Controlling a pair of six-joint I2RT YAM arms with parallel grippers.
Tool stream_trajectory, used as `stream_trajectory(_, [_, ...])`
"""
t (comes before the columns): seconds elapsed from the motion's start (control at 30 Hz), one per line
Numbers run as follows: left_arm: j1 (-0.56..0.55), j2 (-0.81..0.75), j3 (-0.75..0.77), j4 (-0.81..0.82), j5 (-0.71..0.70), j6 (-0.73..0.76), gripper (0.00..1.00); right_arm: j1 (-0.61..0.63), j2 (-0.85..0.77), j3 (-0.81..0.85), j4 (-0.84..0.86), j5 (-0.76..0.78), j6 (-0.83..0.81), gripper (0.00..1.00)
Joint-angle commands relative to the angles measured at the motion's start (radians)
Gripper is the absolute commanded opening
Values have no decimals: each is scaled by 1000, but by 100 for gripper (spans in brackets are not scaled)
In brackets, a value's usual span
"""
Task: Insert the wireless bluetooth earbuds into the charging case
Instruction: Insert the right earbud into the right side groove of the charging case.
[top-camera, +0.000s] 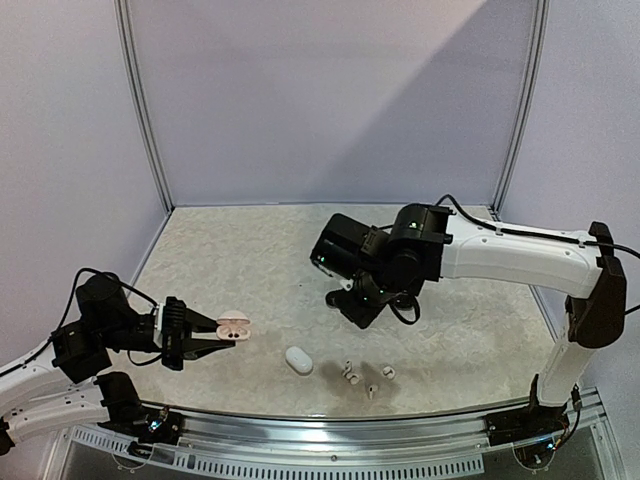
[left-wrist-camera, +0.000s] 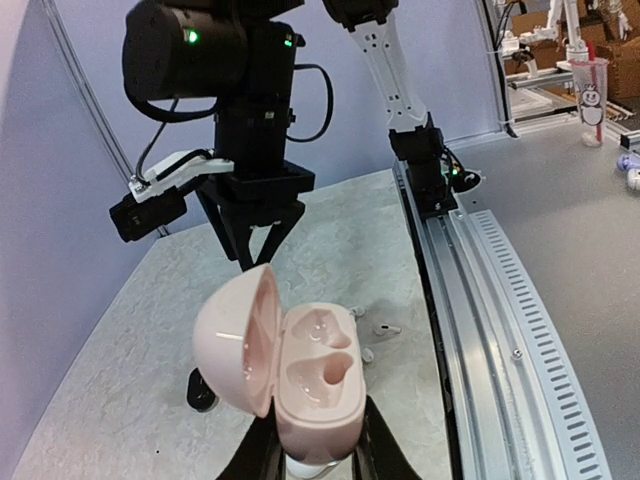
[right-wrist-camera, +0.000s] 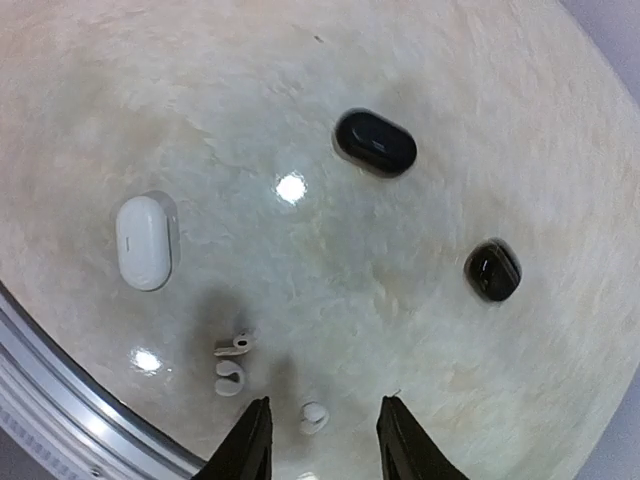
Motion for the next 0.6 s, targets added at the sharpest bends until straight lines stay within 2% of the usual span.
stream_trajectory(0.0, [13, -10, 17, 5, -1, -34, 0, -21, -9, -102, -19, -85, 780, 35])
stream_trajectory(0.1, [13, -15, 20, 2, 1, -43, 0, 5, -33, -199, -1, -141, 1041, 32])
stream_trajectory(0.17, [13, -19, 20, 2, 0, -49, 0, 38, -36, -215, 2, -135, 1127, 32])
stream_trajectory(0.37, [16, -31, 20, -2, 7, -52, 0, 67, 75, -220, 28, -220, 1173, 41])
stream_trajectory(0.57, [20, -41, 17, -3, 14, -48, 0, 71, 79, -334, 114, -237, 1227, 39])
